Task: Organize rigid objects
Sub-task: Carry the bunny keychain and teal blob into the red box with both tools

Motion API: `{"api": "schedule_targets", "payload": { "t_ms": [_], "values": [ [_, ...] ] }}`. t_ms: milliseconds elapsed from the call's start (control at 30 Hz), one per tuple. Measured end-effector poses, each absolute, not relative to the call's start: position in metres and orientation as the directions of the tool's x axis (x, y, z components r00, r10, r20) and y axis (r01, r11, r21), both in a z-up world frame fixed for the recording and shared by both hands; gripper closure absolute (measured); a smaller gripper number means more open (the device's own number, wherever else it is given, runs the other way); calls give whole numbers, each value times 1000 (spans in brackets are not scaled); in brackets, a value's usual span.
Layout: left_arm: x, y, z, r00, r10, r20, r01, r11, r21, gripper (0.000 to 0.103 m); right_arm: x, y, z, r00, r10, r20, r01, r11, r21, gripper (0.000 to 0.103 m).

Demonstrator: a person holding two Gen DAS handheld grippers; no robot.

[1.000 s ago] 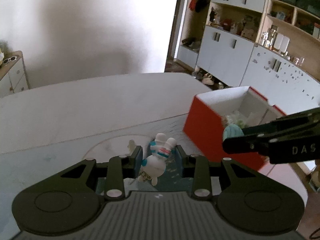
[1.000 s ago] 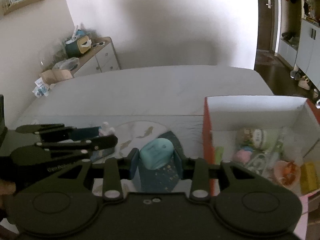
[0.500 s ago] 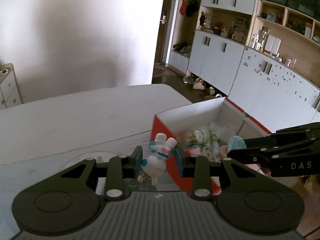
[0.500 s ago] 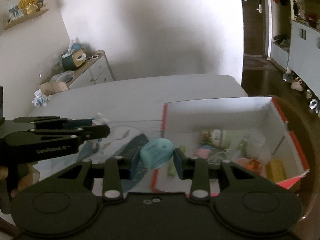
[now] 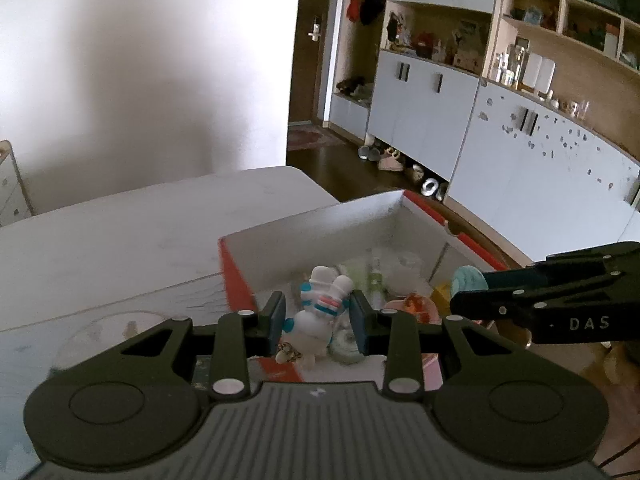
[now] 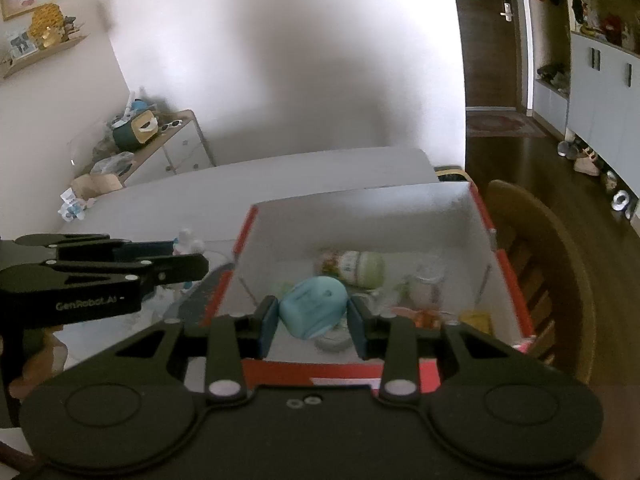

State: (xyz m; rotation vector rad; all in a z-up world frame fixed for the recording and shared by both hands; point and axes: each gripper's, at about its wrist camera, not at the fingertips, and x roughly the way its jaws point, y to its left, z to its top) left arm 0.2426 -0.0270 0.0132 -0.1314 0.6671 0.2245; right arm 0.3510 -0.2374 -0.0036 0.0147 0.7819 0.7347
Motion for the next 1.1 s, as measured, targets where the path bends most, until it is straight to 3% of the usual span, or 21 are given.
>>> {"api": "schedule_targets", "payload": {
  "t_ms": [367, 1100],
  "values": [
    [294, -57, -8, 714, 168, -679, -255, 967, -28, 69, 382, -254, -22, 452, 591, -668, -617, 748, 244, 66],
    [394, -42, -80, 490, 139, -860, -262, 965, 6, 69, 426, -213, -77, 341, 536, -772, -687, 703, 184, 67]
  ]
}}
